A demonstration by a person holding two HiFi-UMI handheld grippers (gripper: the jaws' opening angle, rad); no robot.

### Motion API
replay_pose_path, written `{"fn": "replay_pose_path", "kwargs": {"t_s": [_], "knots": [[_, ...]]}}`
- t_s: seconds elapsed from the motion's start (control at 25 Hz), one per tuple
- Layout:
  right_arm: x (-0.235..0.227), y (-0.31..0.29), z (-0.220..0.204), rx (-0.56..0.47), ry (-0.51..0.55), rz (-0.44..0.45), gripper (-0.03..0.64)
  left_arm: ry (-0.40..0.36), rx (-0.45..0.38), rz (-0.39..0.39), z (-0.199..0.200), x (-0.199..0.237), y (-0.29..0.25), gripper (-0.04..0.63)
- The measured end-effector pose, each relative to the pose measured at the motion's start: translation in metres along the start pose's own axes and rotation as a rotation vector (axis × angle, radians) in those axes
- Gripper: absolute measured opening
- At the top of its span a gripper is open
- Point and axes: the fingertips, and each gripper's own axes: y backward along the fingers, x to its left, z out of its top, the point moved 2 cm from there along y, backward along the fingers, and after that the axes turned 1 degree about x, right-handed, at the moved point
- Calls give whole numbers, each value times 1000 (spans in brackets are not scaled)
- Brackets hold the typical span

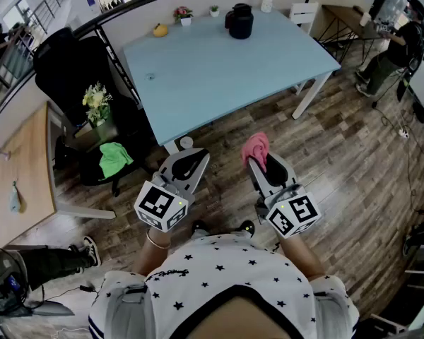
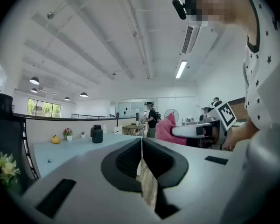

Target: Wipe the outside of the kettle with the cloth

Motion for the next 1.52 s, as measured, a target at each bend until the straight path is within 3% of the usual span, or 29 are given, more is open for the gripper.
{"fn": "replay_pose_path", "kwargs": {"t_s": [0.72,1.2,1.52], "knots": [[-53,42,5,-26,-86,26,132,9,40,11,0,-47,-46,32],[-110,102,10,-35,-115,-12,135,-10,48,-27,3,-109,-99,32],[-135,124,14,-49,-132,-51,137,-21,51,-58,6,-127,-124,32]]}}
